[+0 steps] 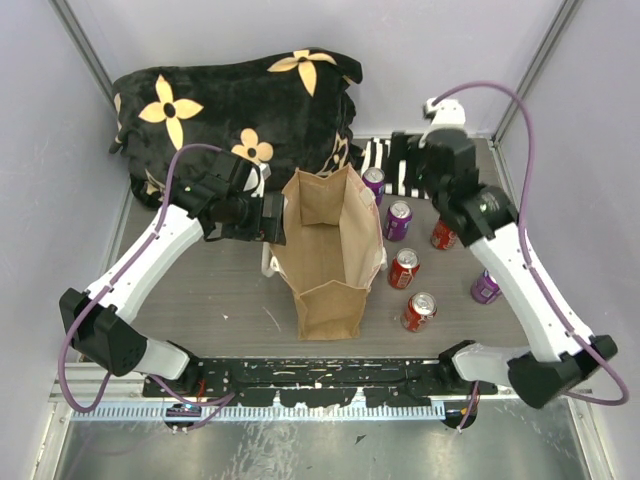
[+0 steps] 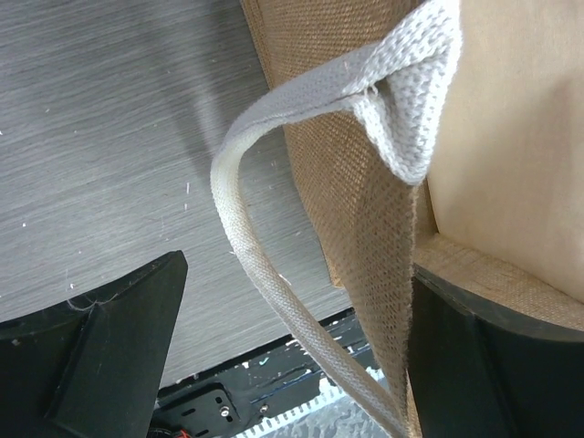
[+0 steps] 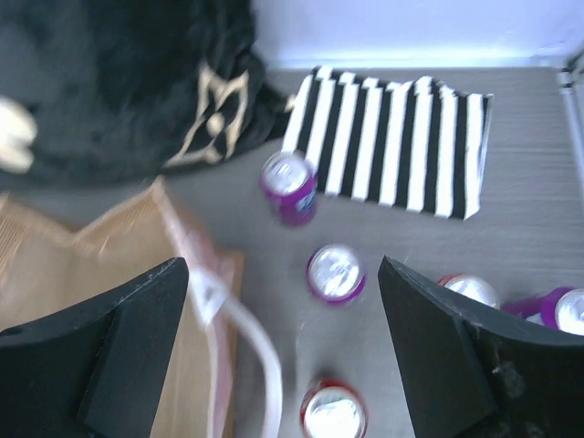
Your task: Place the beverage into the canvas bag
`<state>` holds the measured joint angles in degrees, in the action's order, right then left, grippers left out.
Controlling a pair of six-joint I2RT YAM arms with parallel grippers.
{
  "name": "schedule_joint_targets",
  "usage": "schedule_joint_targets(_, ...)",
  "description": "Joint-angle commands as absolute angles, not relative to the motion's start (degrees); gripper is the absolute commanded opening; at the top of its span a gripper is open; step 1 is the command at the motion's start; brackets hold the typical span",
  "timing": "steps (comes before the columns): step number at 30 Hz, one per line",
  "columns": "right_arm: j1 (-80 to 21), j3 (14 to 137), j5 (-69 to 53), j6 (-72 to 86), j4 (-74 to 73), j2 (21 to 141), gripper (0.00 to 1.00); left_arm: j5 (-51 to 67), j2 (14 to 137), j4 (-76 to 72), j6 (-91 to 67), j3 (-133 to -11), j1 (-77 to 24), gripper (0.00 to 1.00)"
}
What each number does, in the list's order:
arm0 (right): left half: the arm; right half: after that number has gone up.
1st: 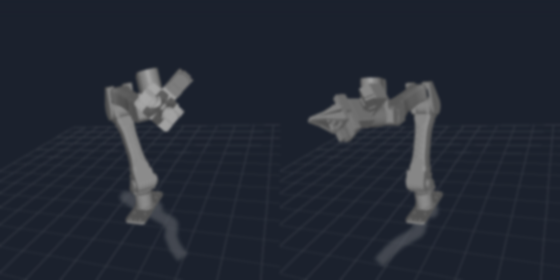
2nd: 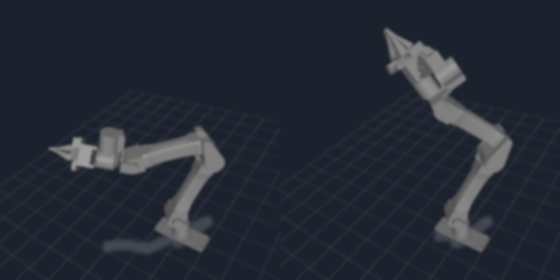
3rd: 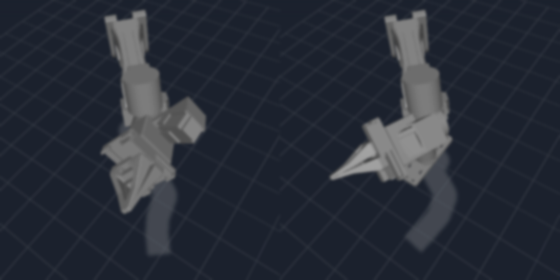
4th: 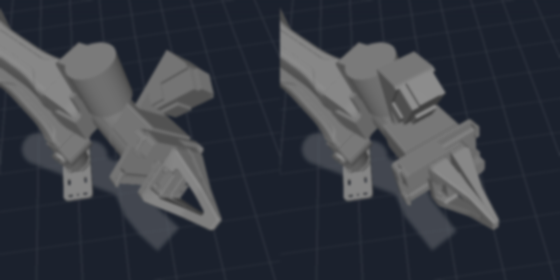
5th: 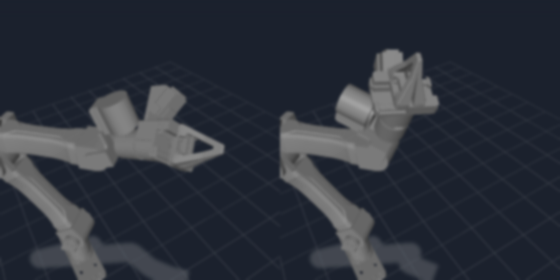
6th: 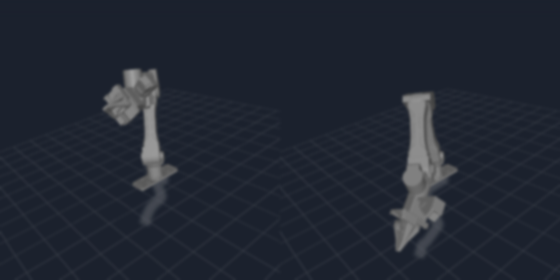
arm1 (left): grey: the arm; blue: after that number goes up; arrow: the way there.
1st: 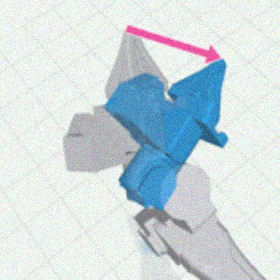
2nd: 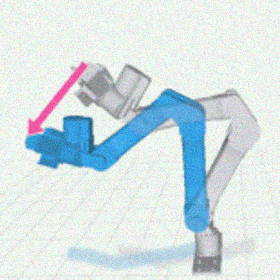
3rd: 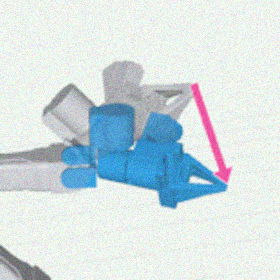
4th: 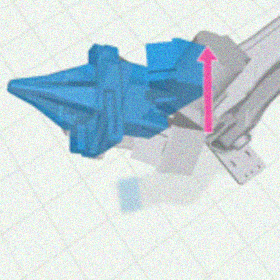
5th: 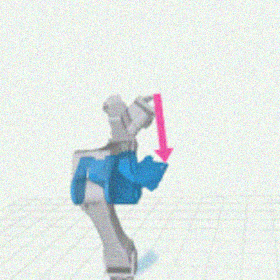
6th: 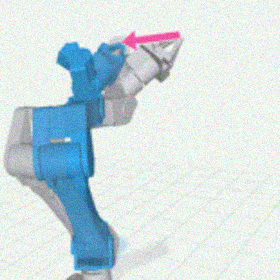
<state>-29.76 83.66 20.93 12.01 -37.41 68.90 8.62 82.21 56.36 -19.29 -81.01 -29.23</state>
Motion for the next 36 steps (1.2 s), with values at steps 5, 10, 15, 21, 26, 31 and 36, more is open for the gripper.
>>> schedule_joint_targets(5, -15.47, 96.65, 3.81, 9.57, -32.40, 90.26, 0.91, 9.11, 82.84, 55.78, -17.36, -84.52, -29.06, 0.99)
schedule_joint_targets(10, -15.23, 111.11, -3.00, 9.25, -37.87, 106.42, 0.89, 11.23, 83.33, 55.29, -17.14, -84.62, -29.02, 0.99)
schedule_joint_targets(15, -15.51, 115.24, -5.64, 11.88, -36.91, 112.62, 0.85, 11.68, 83.90, 55.13, -16.92, -84.55, -29.01, 0.99)
schedule_joint_targets(21, -16.01, 114.07, -3.13, 10.65, -37.59, 115.29, 0.87, 11.76, 83.85, 55.47, -16.62, -84.07, -29.03, 0.99)
schedule_joint_targets(26, -17.48, 112.19, 0.97, 8.54, -37.67, 116.28, 0.89, 11.91, 84.09, 55.37, -16.57, -83.85, -29.04, 0.99)
schedule_joint_targets(31, -18.73, 112.05, 5.17, 7.72, -38.13, 118.05, 0.90, 12.13, 84.19, 55.12, -16.52, -83.65, -29.00, 0.99)
schedule_joint_targets(36, -19.07, 113.16, 7.77, 7.66, -39.68, 120.48, 0.91, 12.21, 83.91, 54.94, -16.44, -83.10, -29.01, 0.99)
